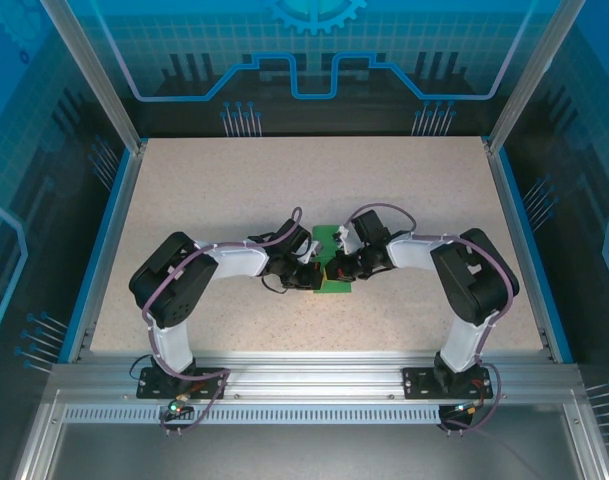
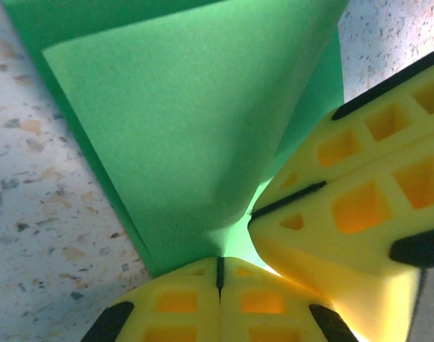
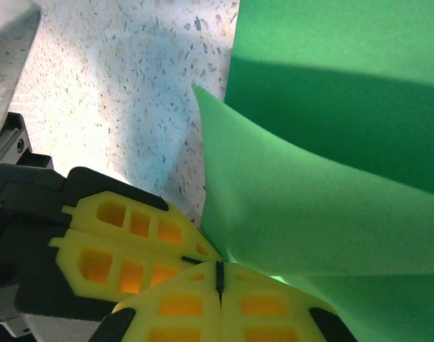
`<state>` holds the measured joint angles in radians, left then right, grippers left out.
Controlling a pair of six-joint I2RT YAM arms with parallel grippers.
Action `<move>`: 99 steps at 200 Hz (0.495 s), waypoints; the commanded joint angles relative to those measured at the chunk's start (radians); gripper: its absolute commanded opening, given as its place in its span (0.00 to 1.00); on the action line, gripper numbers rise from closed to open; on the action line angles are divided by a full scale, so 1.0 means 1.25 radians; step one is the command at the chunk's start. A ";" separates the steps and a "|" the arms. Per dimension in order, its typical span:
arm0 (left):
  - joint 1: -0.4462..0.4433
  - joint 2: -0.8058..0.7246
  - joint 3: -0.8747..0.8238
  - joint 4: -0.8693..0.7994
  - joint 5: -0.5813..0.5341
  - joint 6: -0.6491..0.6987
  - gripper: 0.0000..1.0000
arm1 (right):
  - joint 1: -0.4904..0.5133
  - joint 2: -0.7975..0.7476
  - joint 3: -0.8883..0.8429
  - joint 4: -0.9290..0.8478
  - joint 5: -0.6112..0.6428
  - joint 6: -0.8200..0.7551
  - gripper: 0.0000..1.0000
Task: Fold a paper plane with a square sheet of paper (fold left side to right side)
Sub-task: Fold the triangle a second time at the center of the table.
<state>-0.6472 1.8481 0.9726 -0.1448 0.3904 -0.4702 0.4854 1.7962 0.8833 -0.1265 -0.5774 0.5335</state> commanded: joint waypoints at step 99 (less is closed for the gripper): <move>-0.003 0.022 -0.021 -0.031 -0.048 0.005 0.00 | 0.003 0.065 0.055 -0.112 0.063 -0.063 0.00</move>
<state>-0.6472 1.8481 0.9726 -0.1448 0.3889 -0.4698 0.4858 1.8530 0.9321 -0.1917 -0.5529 0.4953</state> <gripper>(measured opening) 0.045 0.044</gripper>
